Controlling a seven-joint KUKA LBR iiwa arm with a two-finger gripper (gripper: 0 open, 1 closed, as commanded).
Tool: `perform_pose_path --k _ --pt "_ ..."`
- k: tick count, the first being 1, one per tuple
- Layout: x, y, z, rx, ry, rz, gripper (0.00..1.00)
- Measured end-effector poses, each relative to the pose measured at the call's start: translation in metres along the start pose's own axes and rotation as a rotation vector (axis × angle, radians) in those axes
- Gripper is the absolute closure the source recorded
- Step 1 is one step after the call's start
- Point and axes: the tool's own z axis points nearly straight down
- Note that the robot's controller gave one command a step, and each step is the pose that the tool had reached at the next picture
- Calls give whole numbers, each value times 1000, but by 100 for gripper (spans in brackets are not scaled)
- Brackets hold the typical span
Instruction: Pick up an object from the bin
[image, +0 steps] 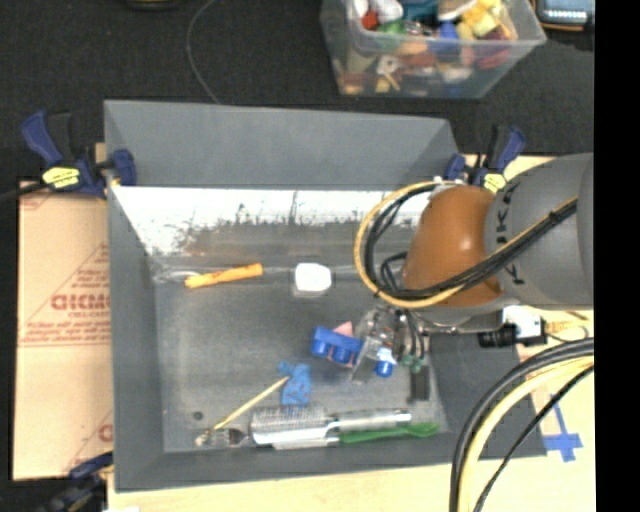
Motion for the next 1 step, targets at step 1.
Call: perform_pose_path --k 1 --pt "0 0 -28 0 1 -2 100"
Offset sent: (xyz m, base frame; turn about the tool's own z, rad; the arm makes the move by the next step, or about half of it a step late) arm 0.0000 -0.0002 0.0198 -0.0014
